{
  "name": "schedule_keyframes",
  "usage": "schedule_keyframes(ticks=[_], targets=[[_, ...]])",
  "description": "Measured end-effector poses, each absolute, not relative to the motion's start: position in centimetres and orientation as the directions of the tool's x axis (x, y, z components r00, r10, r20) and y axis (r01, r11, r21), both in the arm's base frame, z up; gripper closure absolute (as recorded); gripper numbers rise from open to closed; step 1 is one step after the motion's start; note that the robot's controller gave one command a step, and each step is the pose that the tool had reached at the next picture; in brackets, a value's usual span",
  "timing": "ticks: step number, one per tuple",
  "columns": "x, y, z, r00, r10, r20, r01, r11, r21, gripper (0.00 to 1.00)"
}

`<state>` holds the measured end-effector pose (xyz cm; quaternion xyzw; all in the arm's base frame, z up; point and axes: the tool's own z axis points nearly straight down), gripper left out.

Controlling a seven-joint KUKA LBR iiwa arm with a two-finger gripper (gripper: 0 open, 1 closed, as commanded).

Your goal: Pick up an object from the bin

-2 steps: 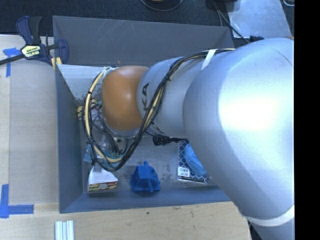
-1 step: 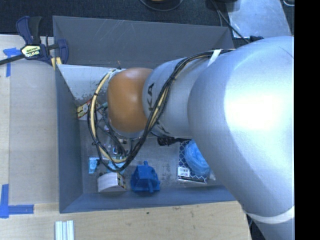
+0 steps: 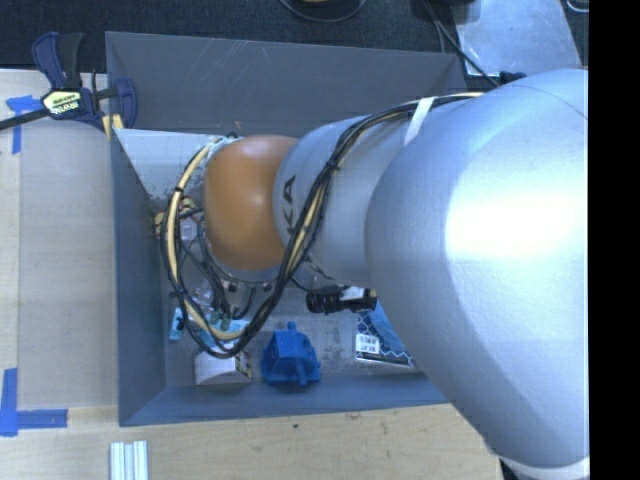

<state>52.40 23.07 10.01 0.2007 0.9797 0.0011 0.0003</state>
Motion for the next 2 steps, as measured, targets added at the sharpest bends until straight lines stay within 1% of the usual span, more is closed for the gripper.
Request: schedule_keyframes(ticks=[1,2], targets=[[50.5,22.8,7.0,-0.820,0.572,-0.002,0.572,0.820,0.003,0.00],[52.2,21.7,7.1,-0.806,0.593,-0.004,0.593,0.806,0.006,1.00]])
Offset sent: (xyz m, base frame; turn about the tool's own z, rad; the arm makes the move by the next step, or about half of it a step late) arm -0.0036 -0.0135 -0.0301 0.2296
